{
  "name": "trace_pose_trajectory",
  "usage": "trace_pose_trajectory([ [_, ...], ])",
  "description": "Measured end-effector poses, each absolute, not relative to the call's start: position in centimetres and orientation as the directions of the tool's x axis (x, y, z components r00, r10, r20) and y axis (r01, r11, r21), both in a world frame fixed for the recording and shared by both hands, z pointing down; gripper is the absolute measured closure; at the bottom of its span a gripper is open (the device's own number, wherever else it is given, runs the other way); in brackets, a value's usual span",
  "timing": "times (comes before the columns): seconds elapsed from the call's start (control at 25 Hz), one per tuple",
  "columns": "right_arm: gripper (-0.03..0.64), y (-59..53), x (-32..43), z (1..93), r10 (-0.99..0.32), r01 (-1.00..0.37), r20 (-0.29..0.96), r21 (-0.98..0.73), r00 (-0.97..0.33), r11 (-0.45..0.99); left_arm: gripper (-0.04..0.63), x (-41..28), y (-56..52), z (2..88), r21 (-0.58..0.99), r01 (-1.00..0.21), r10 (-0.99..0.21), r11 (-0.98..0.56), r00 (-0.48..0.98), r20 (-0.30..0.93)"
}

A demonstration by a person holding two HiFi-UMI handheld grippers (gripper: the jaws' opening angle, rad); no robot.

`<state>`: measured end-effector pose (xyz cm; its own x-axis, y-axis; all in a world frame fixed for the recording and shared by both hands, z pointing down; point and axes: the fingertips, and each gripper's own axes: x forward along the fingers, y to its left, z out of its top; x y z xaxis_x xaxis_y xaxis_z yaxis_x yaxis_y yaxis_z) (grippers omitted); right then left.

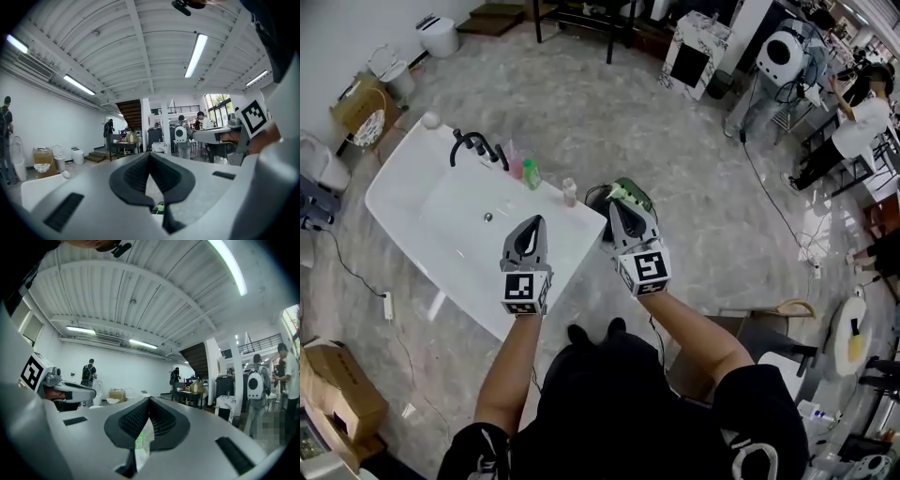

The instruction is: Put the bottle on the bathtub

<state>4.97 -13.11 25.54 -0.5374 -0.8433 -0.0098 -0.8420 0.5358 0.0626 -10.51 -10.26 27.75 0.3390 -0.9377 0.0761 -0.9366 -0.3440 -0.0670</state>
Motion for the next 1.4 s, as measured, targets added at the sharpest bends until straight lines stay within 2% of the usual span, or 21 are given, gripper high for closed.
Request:
trace_pose_trajectory([
  [0.4,0.611,-10.1,9.9,25.2,-0.872,-0.871,0.003,0.035,-0.49,0.49,0.588,-6.8,-7.2,27.2,-0.097,-0.965,-0.968,-0.242,0.233,0.094],
  [0.8,0.611,-9.1,10.4,24.4,-0.856,-0.856,-0.015,0.012,-0.516,0.516,0.588,-4.8,-5.8,26.4,-0.104,-0.959,-0.962,-0.265,0.257,0.089],
  [1.4,0.611,-8.8,10.8,24.5,-0.856,-0.855,-0.009,0.031,-0.517,0.517,0.588,-5.5,-5.2,26.1,-0.099,-0.962,-0.965,-0.254,0.246,0.088],
])
